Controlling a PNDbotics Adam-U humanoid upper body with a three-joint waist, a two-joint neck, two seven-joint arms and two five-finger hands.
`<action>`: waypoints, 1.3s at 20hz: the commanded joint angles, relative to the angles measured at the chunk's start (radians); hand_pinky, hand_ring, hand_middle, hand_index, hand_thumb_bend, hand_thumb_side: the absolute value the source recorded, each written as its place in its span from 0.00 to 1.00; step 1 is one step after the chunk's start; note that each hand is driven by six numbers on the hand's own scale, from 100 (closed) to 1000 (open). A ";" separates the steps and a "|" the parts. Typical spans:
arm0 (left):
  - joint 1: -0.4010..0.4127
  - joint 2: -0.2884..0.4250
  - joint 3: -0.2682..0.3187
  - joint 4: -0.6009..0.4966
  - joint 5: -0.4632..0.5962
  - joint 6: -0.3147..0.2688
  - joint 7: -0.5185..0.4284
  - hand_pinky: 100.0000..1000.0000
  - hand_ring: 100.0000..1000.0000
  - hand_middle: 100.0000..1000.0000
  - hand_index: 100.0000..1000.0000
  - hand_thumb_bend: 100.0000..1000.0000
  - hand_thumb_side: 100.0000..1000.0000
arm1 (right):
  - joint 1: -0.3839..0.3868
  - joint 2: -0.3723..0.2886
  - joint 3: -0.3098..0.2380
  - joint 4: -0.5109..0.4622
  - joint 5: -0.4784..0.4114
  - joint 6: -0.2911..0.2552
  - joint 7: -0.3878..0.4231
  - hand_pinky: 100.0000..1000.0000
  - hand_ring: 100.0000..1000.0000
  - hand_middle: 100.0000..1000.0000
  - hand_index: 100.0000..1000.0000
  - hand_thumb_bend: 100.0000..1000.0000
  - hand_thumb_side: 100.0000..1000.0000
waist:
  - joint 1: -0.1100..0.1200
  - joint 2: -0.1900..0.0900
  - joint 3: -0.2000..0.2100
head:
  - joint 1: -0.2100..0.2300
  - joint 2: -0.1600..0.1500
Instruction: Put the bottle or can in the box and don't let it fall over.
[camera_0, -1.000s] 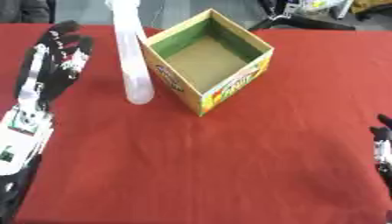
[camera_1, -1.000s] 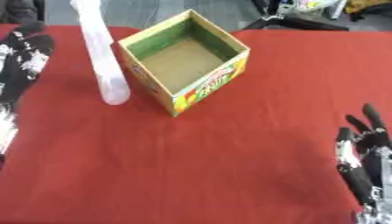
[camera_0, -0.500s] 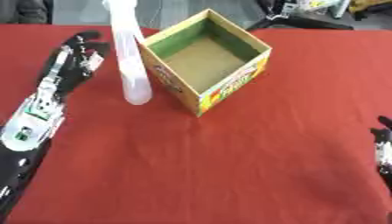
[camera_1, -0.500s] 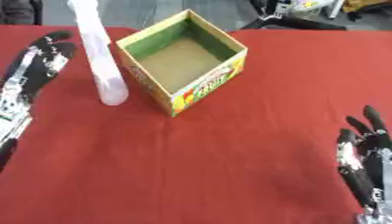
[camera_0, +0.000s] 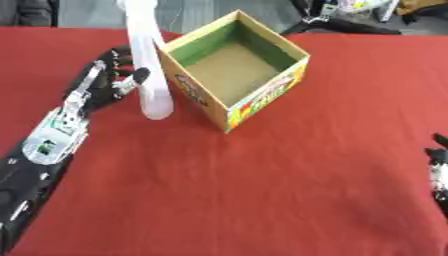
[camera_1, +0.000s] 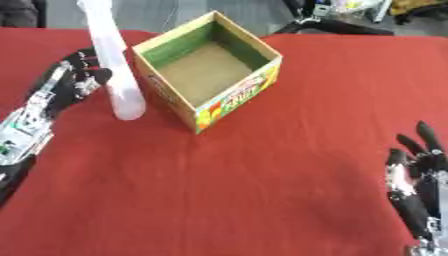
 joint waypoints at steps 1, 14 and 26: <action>-0.027 0.007 -0.006 -0.002 -0.013 -0.019 0.001 0.82 0.87 0.89 0.84 0.58 0.61 | -0.007 -0.007 0.002 -0.013 -0.007 -0.001 0.004 0.78 0.88 1.00 0.95 0.00 0.41 | -0.001 -0.020 -0.003 | 0.003 -0.015; -0.082 -0.030 -0.034 0.029 -0.064 -0.033 0.082 0.83 0.89 0.90 0.84 0.58 0.57 | -0.007 -0.004 0.007 -0.013 -0.010 0.001 0.010 0.78 0.88 1.00 0.95 0.00 0.41 | -0.005 -0.016 -0.008 | 0.008 -0.019; -0.116 -0.060 -0.053 0.038 -0.080 -0.039 0.120 0.81 0.84 0.81 0.80 0.56 0.53 | -0.007 -0.002 0.010 -0.011 -0.014 0.002 0.014 0.78 0.88 1.00 0.95 0.00 0.41 | -0.008 -0.016 -0.015 | 0.011 -0.019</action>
